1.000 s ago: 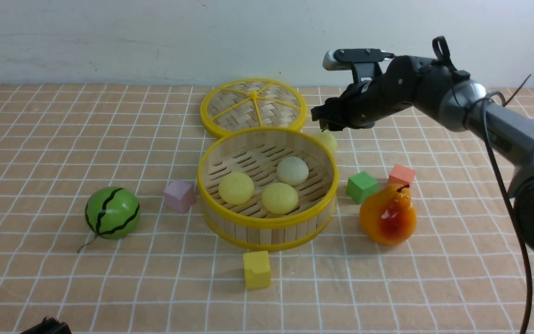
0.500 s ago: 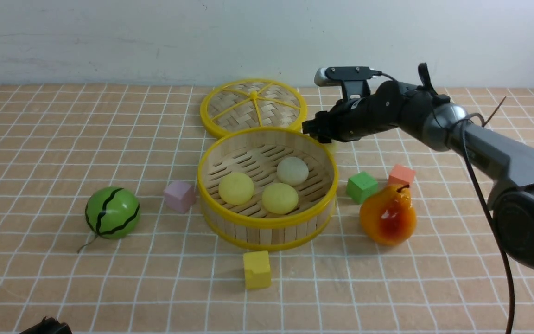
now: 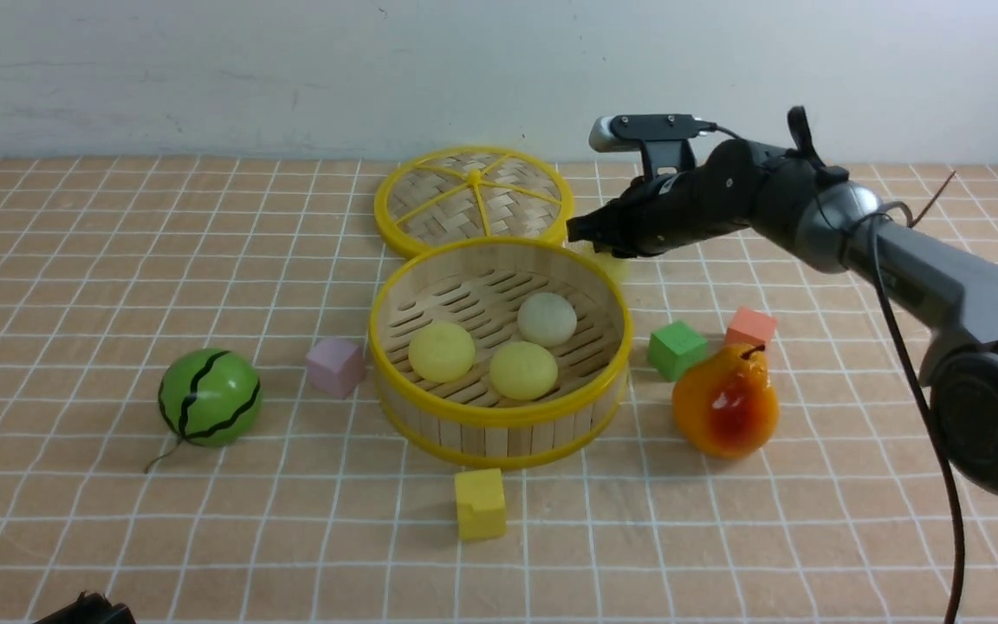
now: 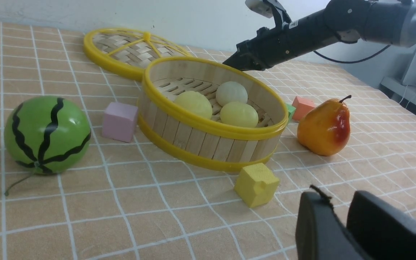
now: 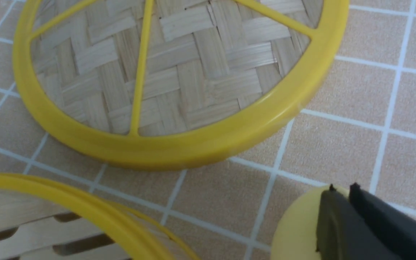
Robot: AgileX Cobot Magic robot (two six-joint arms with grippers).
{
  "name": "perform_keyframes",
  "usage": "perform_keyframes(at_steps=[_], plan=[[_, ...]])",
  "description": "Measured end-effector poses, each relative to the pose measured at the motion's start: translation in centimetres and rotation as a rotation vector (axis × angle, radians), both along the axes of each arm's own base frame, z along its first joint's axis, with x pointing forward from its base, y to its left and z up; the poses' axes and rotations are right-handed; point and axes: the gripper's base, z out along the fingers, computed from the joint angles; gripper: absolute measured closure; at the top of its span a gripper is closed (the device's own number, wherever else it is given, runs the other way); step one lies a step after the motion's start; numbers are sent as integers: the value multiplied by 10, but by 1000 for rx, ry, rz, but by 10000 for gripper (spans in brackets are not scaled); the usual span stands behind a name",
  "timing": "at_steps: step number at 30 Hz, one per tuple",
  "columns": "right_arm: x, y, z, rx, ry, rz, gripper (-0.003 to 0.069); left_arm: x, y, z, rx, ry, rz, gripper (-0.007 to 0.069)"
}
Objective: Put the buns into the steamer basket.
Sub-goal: Use the right arm to grab a steamed stuffed bun, then use the right arm to put the steamed stuffed bun into the steamer
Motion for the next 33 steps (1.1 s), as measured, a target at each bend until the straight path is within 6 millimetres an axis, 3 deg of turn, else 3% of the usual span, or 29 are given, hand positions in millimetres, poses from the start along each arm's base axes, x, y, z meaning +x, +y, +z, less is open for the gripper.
perform_keyframes(at_steps=[2,3,4,5,6,9,13,17,19,22,26,28,33], plan=[[-5,-5,22,-29,-7,17,655,0,0,0,0,0,0,494],[-6,-6,24,-34,-5,19,655,0,0,0,0,0,0,494],[-10,-9,43,-48,-18,28,655,0,0,0,0,0,0,491],[-11,-9,45,-50,-14,32,655,0,0,0,0,0,0,491],[-18,-11,68,-55,-23,42,655,0,0,0,0,0,0,489],[-29,-12,92,-60,-19,71,655,0,0,0,0,0,0,486],[-53,5,115,-20,46,205,655,0,0,0,0,0,0,480],[-67,32,111,28,101,330,654,0,0,0,0,0,0,479],[-75,59,95,55,128,391,649,0,0,0,0,0,0,478],[-75,76,74,58,136,397,639,0,0,0,0,0,0,478],[-69,89,51,59,105,367,609,0,0,0,0,0,0,477],[-67,97,39,59,91,355,561,0,0,0,0,0,0,473],[-70,104,35,48,90,367,445,0,0,0,0,0,0,470]])
